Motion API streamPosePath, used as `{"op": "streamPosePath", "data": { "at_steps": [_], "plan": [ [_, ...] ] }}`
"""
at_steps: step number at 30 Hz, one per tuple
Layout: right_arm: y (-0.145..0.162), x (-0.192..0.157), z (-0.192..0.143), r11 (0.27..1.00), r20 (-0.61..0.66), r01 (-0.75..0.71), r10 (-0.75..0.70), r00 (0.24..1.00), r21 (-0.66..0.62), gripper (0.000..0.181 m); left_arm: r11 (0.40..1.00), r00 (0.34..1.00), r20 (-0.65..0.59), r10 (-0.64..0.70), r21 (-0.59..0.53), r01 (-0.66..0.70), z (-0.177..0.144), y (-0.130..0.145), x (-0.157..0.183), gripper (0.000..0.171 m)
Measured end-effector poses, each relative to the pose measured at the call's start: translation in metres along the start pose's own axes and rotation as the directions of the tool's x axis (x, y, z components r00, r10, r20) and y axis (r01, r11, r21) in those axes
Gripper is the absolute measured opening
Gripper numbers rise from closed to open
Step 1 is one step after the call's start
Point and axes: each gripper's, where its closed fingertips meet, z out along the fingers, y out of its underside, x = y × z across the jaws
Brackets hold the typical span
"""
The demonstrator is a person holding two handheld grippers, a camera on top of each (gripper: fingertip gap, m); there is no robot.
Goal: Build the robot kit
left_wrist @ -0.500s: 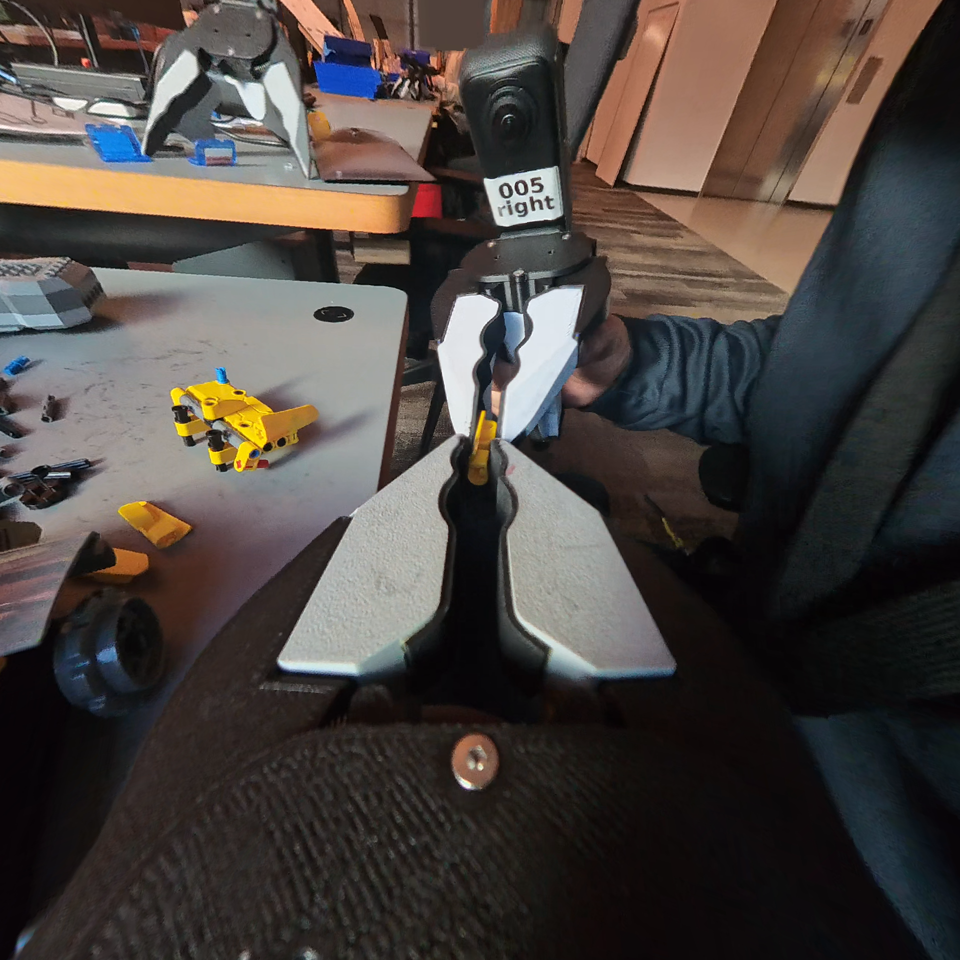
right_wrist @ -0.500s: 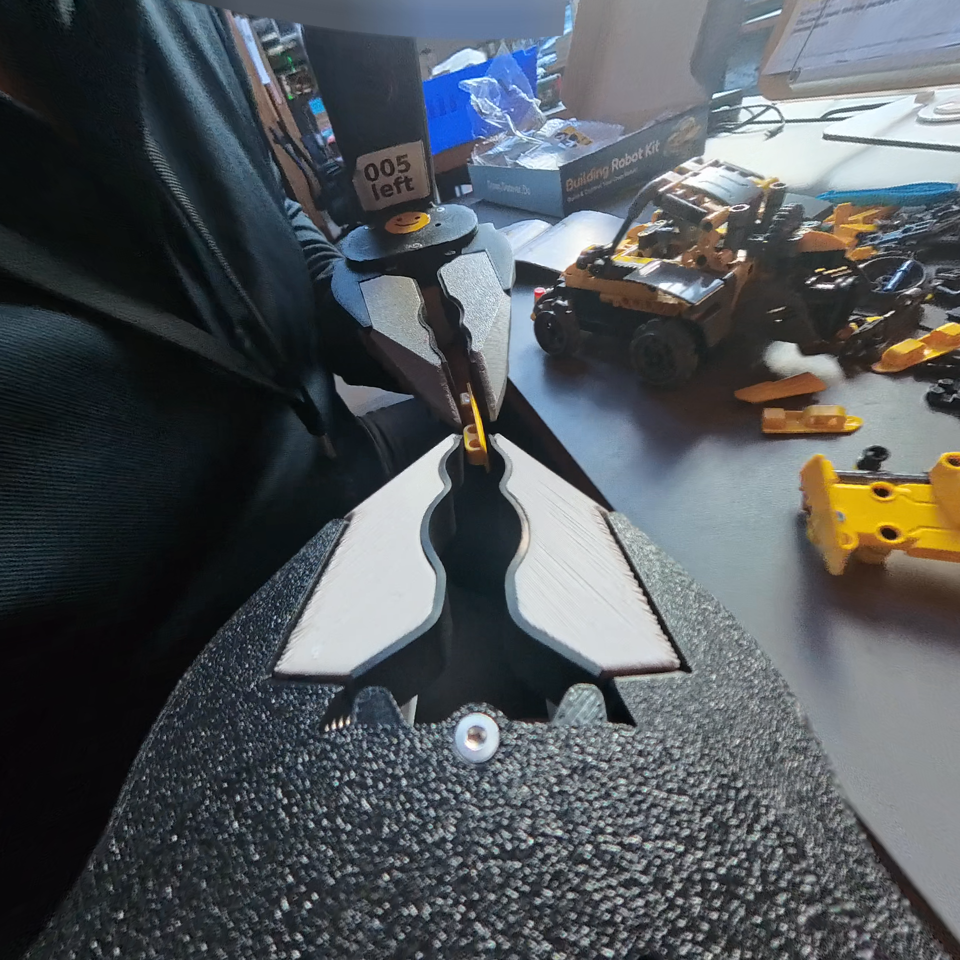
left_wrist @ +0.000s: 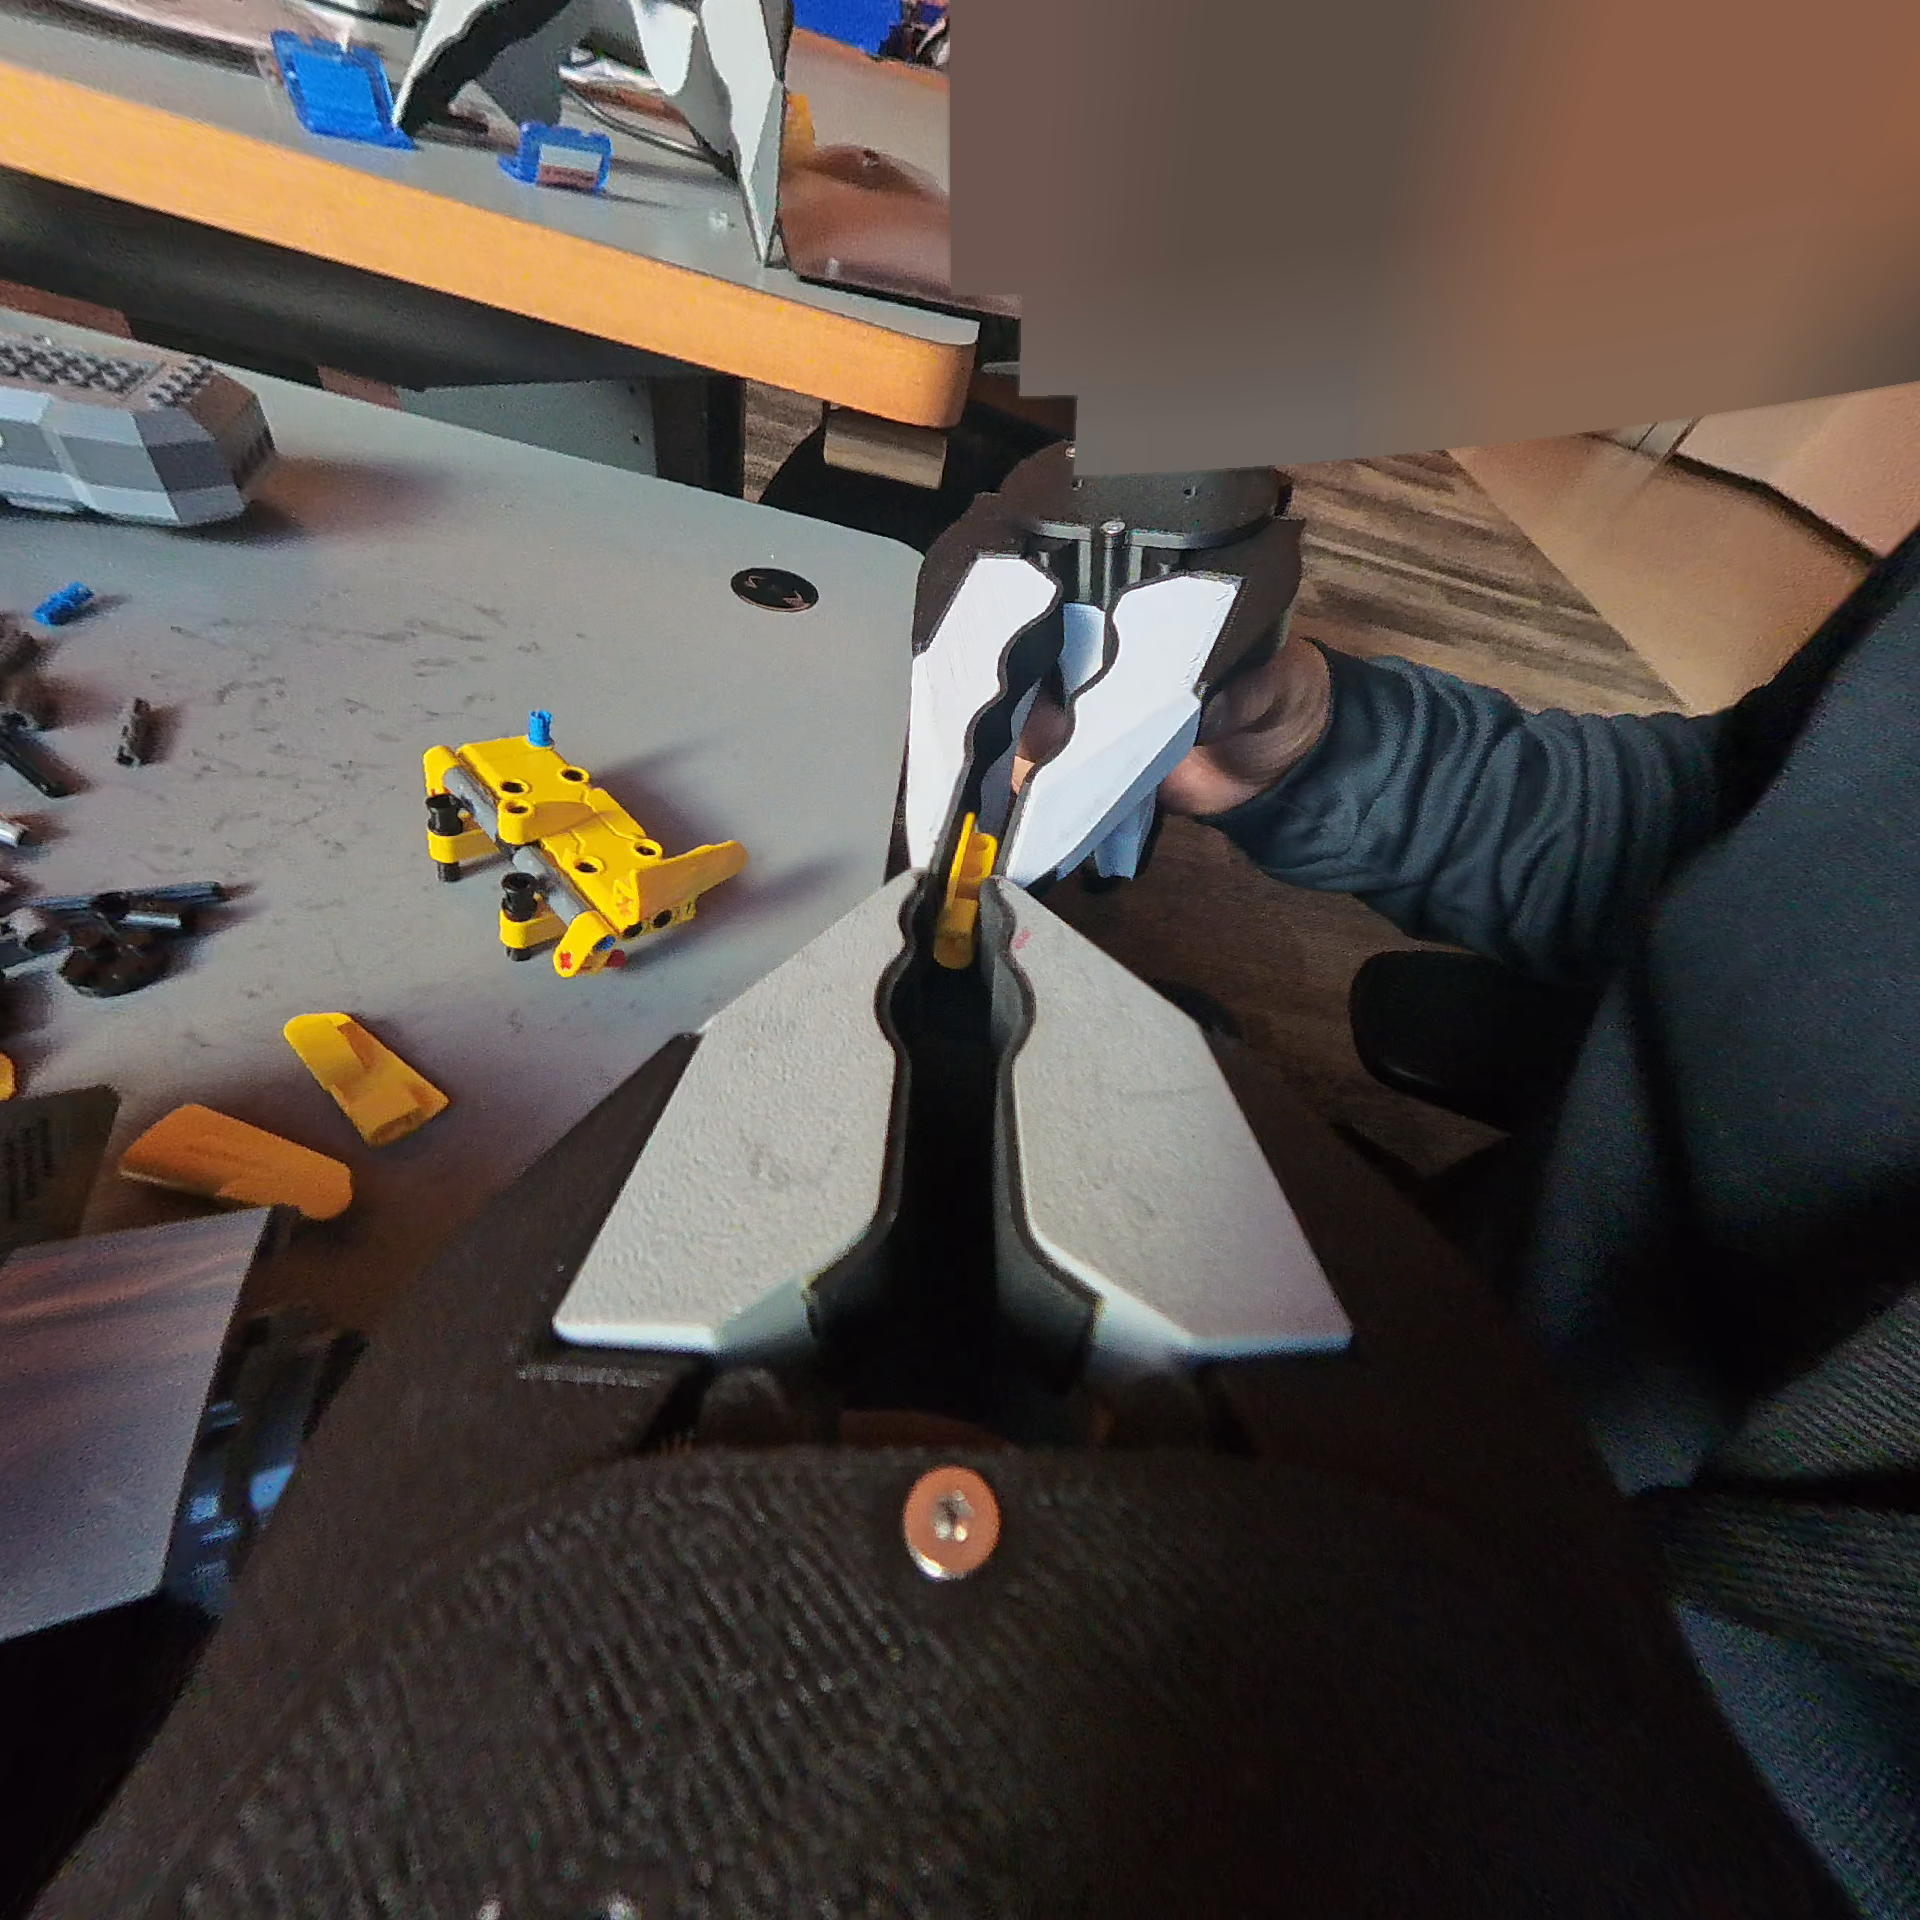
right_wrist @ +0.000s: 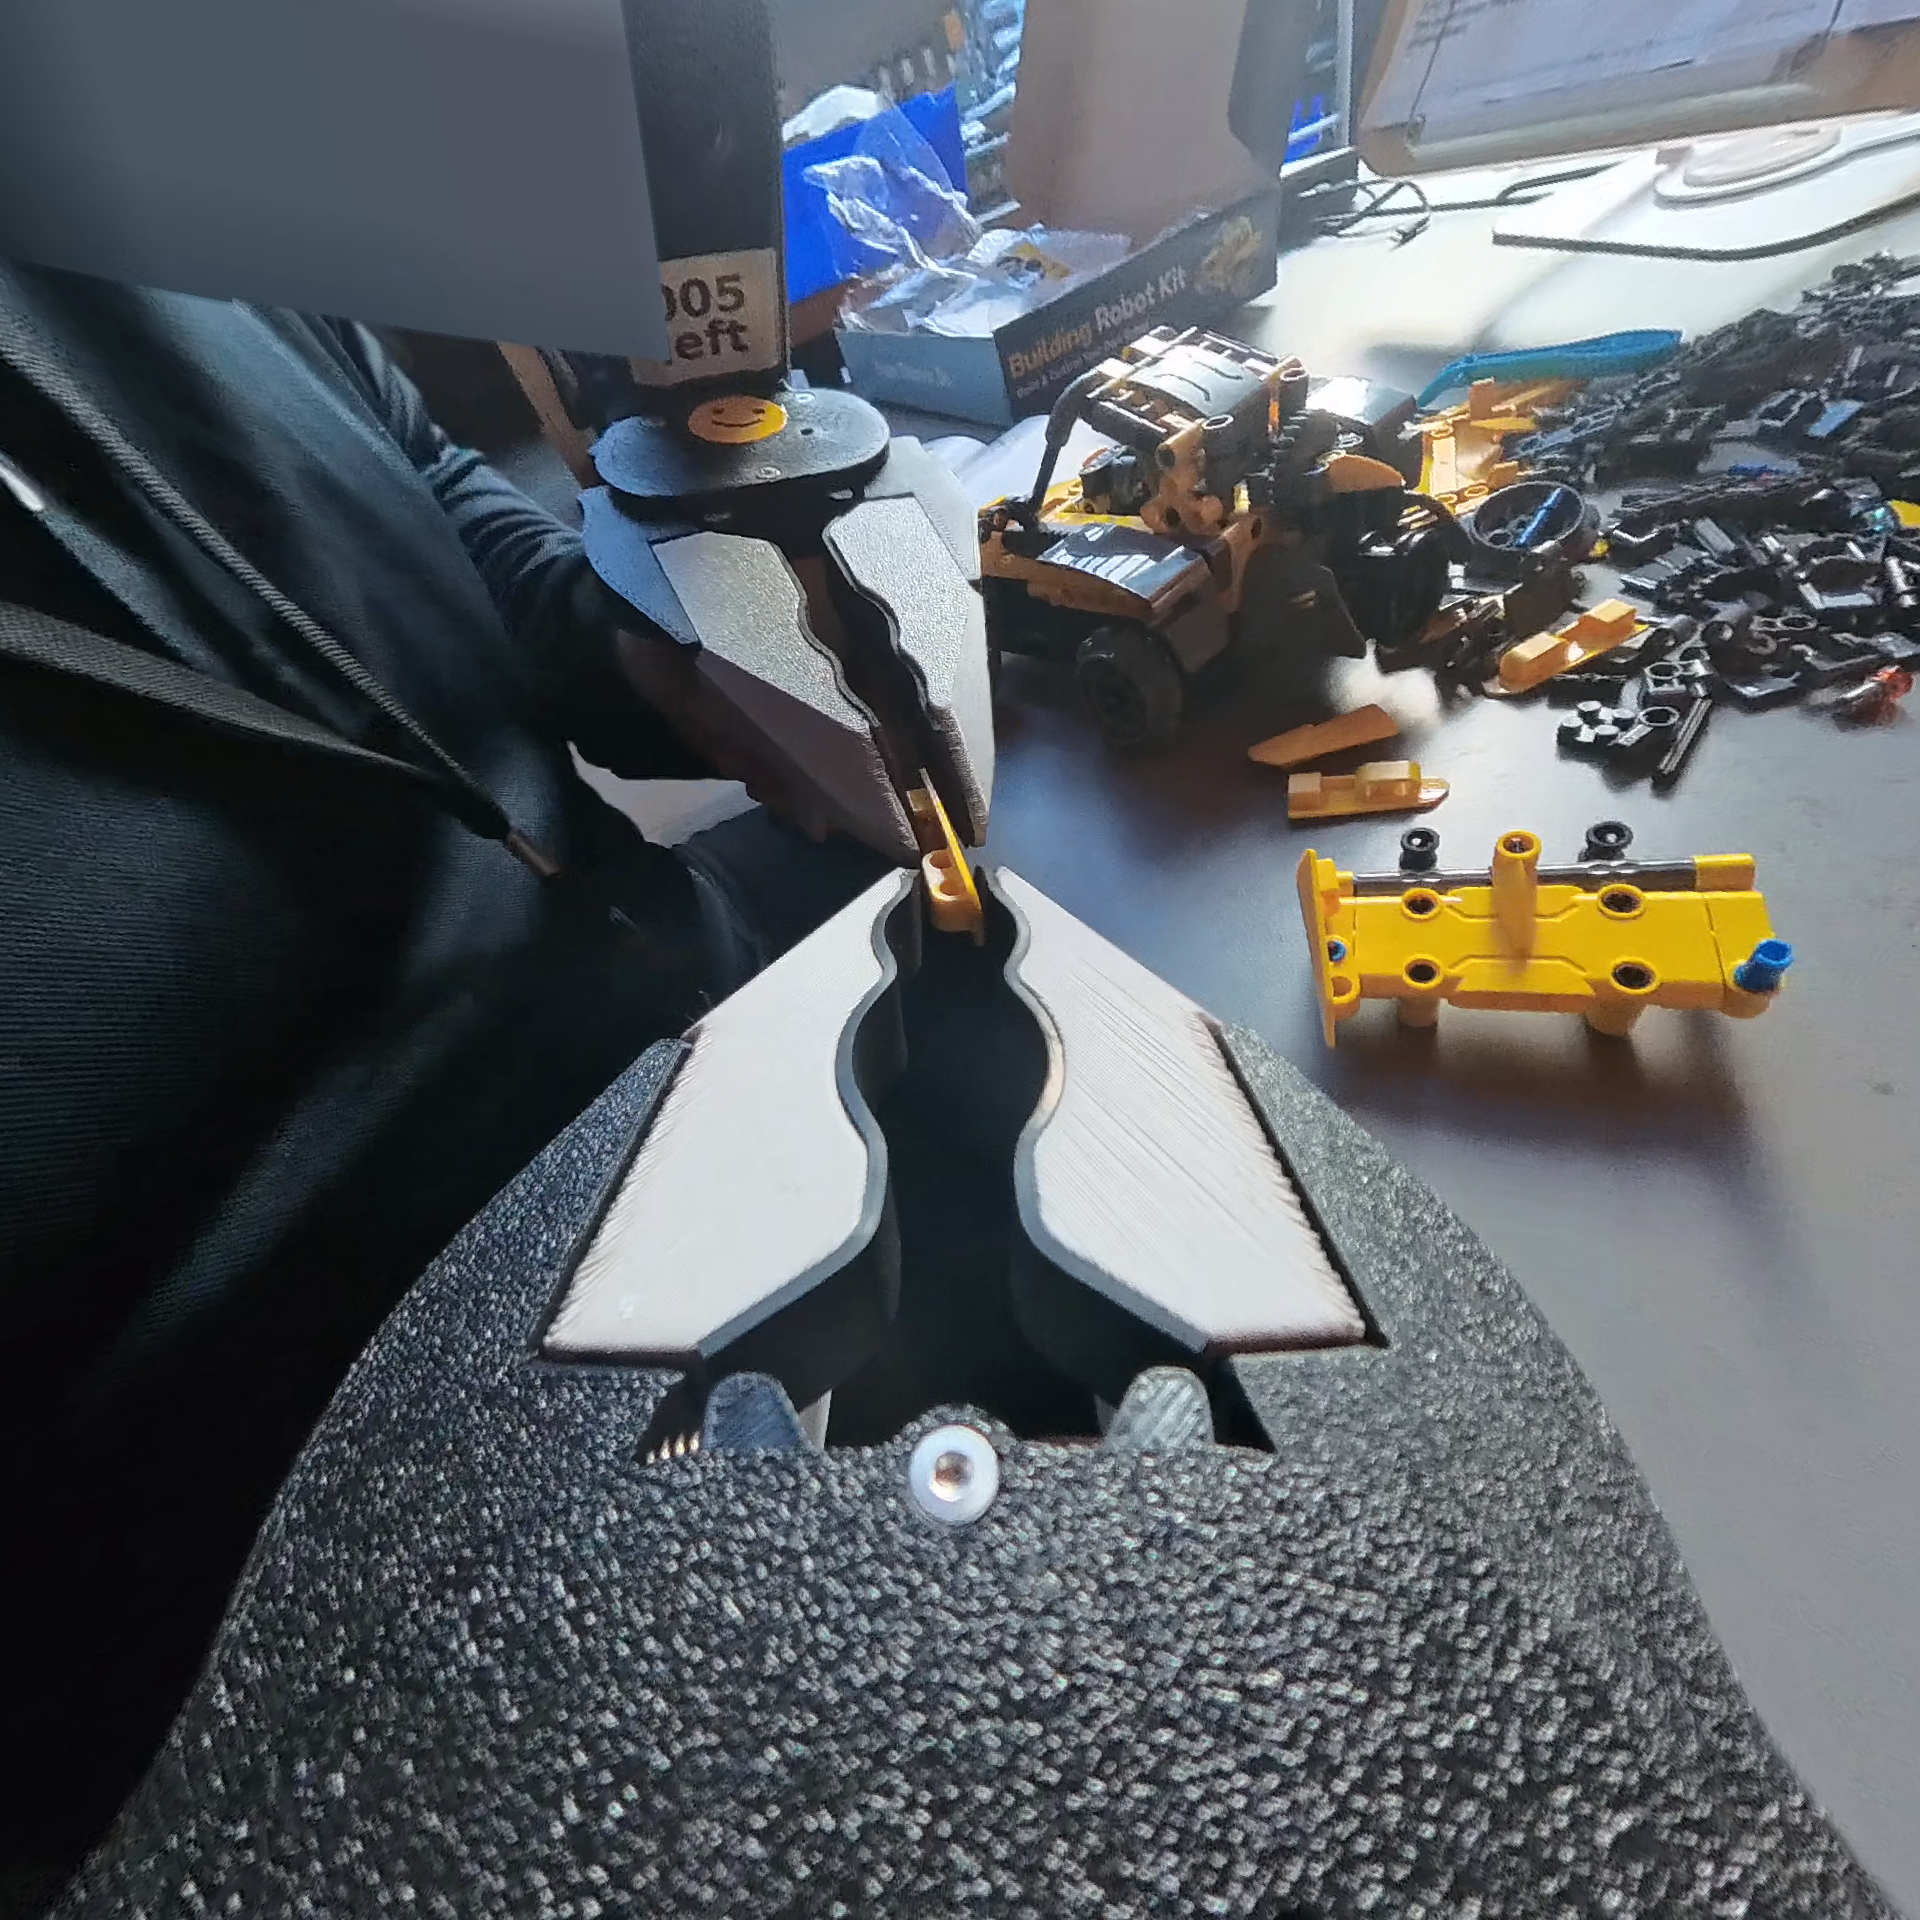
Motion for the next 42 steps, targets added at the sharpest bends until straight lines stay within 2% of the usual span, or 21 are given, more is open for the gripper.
{"op": "streamPosePath", "data": {
  "at_steps": [5,9,18,24,28,30,31,32,33,34,37,39,42],
  "plan": [
    [-0.008,-0.013,0.000,0.999,0.006,0.041,-0.041,0.999,0.007,0.011,0.998,0.997,-0.031,-0.066,0.021,0.066,-0.009,0.000,0.012,0.005],
    [-0.018,-0.031,-0.002,0.996,0.012,0.080,-0.080,0.997,0.035,0.009,1.000,0.999,-0.033,0.016,-0.013,-0.016,-0.020,0.005,0.023,0.005],
    [-0.010,-0.056,0.007,0.977,0.017,0.179,-0.179,0.984,-0.112,0.006,0.977,0.973,-0.130,0.193,-0.062,-0.203,-0.035,-0.001,0.047,0.004],
    [-0.012,-0.057,0.011,0.978,-0.005,0.161,-0.163,0.987,-0.131,0.005,0.950,0.943,-0.181,0.279,-0.090,-0.298,-0.038,-0.005,0.049,0.004],
    [-0.023,-0.039,0.002,0.987,-0.089,0.132,-0.140,0.986,-0.093,0.002,0.956,0.959,-0.114,0.260,-0.112,-0.272,-0.028,-0.017,0.032,0.006],
    [-0.029,-0.026,-0.006,0.990,-0.132,0.115,-0.125,0.983,-0.082,0.002,0.963,0.970,-0.036,0.242,-0.112,-0.244,-0.021,-0.028,0.016,0.011],
    [-0.029,-0.014,-0.011,0.991,-0.169,0.102,-0.116,0.979,-0.091,0.002,0.968,0.973,0.016,0.229,-0.110,-0.226,-0.018,-0.034,0.007,0.013],
    [-0.030,-0.001,-0.016,0.991,-0.208,0.085,-0.104,0.973,-0.100,0.001,0.974,0.976,0.056,0.209,-0.102,-0.203,-0.015,-0.040,-0.002,0.004],
    [-0.030,0.014,-0.021,0.992,-0.245,0.064,-0.088,0.966,-0.105,0.001,0.981,0.981,0.077,0.180,-0.088,-0.173,-0.012,-0.045,-0.007,0.002],
    [-0.029,0.030,-0.026,0.994,-0.283,0.032,-0.062,0.957,-0.109,0.001,0.987,0.985,0.089,0.147,-0.086,-0.139,-0.008,-0.047,-0.012,0.007],
    [-0.026,0.080,-0.038,0.990,-0.364,-0.104,0.062,0.929,-0.097,0.001,0.982,0.987,0.135,0.086,-0.177,-0.061,0.008,-0.037,-0.031,0.026],
    [-0.020,0.109,-0.042,0.979,-0.405,-0.169,0.108,0.908,-0.117,0.001,0.967,0.982,0.158,0.102,-0.248,-0.060,0.018,-0.029,-0.042,0.031],
    [-0.016,0.129,-0.041,0.966,-0.419,-0.197,0.110,0.901,-0.169,0.001,0.943,0.958,0.228,0.171,-0.321,-0.091,0.028,-0.030,-0.067,0.033]
  ]
}}
